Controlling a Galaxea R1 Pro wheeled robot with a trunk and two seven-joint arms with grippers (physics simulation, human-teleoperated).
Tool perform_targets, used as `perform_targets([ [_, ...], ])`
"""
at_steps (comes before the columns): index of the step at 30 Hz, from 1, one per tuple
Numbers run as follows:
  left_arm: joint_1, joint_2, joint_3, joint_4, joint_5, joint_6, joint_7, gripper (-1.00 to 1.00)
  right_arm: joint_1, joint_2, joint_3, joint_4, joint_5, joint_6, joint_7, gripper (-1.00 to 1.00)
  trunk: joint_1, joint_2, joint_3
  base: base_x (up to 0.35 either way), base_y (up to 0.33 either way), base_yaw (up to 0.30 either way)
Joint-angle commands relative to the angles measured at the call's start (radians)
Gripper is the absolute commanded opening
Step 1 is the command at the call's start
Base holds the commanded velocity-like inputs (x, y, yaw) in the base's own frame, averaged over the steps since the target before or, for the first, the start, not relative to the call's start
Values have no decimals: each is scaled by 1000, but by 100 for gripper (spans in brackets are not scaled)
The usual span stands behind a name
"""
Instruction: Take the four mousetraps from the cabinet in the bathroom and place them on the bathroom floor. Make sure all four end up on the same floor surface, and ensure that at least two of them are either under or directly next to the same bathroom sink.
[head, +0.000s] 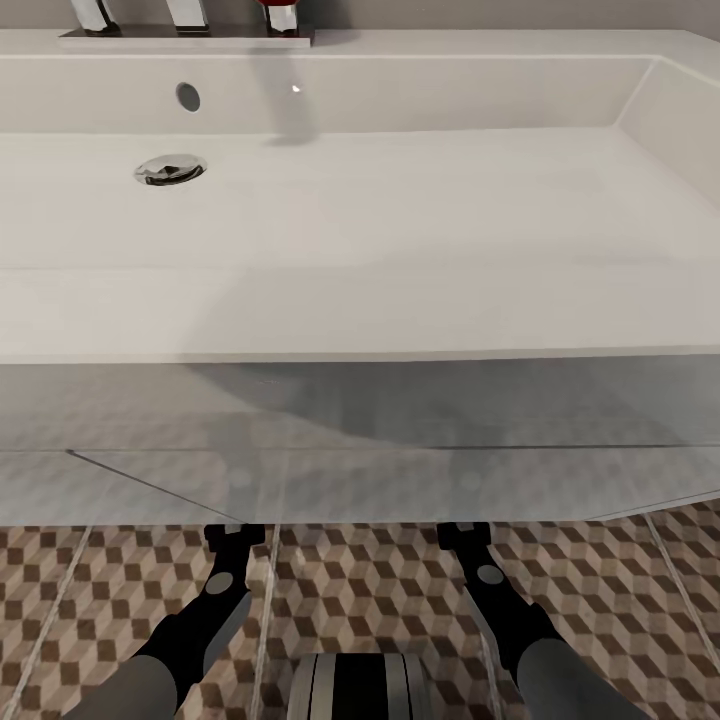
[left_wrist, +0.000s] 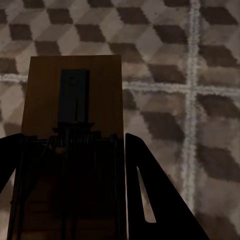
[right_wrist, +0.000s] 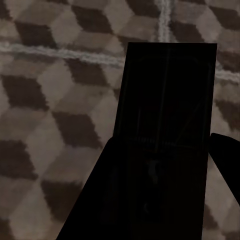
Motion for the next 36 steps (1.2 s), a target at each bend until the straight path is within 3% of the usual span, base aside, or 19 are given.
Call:
perform_targets([
  [1, -1, 1, -9, 0, 7, -3, 9, -100, -1, 1, -5, 1, 10, -3, -2, -100, 0, 0, -1, 0, 0, 0],
  [36, -1, 1, -8, 0, 7, -3, 10, -100, -1, 1, -3, -2, 12, -2, -2, -100, 0, 0, -1, 0, 0, 0],
])
